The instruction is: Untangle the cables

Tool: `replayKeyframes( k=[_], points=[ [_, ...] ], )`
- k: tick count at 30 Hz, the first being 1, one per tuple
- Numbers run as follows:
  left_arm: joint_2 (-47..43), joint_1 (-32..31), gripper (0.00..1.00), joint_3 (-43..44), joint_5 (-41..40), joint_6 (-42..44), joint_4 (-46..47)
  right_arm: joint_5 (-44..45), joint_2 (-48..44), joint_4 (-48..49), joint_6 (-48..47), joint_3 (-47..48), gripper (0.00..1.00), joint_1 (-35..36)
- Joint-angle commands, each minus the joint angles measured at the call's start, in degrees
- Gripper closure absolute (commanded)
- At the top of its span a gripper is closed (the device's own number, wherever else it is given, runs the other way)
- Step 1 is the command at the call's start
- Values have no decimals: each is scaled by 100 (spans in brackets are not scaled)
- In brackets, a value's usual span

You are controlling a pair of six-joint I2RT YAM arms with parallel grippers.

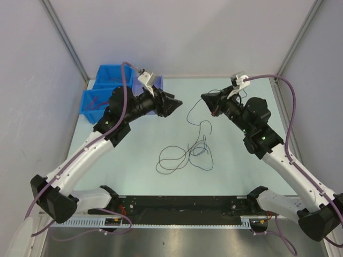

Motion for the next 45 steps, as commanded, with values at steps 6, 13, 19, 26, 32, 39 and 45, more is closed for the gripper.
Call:
replayKeyframes(
  k=[6, 13, 19, 26, 32, 39, 45],
  points=[
    [840, -87, 48, 607, 1196, 19, 245, -752, 103, 96, 142, 74, 100, -4],
    [1184, -316, 55, 766, 1126, 89, 210, -831, 217, 140, 194, 83, 100, -13],
    [1351, -386, 76, 924, 1021, 115, 113, -848, 234, 140, 177, 74, 100, -13],
    [1360, -412, 100, 951, 688, 151, 95, -709, 243, 18, 177, 83, 84, -13],
    [1588, -133, 100, 1397, -420, 37, -510, 355, 94, -684, 510, 75, 12, -13],
    [2203, 685, 100, 2365, -1044, -332, -906, 918, -64, -1476, 660, -215, 12, -13],
    [2765, 1257, 100, 3138, -2063, -342, -1153, 1138, -310, -1583, 1160, -1023, 13, -13]
  ],
)
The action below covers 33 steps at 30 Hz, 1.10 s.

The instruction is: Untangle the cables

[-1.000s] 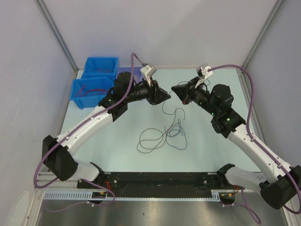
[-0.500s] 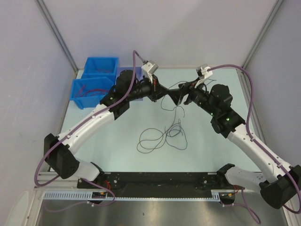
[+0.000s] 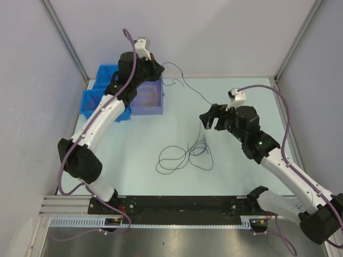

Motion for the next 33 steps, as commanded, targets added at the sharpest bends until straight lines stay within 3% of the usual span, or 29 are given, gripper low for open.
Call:
replayKeyframes(
  k=[1, 6, 9, 15, 18, 25, 33],
  points=[
    [311, 311, 100, 708, -1165, -77, -180, 231, -197, -18, 503, -578, 13, -8],
    [1082, 426, 100, 1577, -2449, 11, -416, -68, -30, 299, 829, -1237, 15, -8],
    [1584, 426, 100, 2553, -4037, -515, -1005, -296, 40, 475, 899, -1396, 15, 1],
    [1753, 461, 100, 2819, -5427, -104, -199, -411, 163, 572, 759, -1563, 16, 0],
    [1841, 540, 100, 2827, -5771, 230, 267, -429, 242, 642, 689, -1598, 16, -34],
    [2324, 944, 100, 3407, -6177, 99, 145, -587, 322, 686, 680, -1677, 16, -131],
    [2833, 1445, 100, 3434, -5396, 266, 540, -754, 471, 800, 732, -1783, 16, -280]
  ],
)
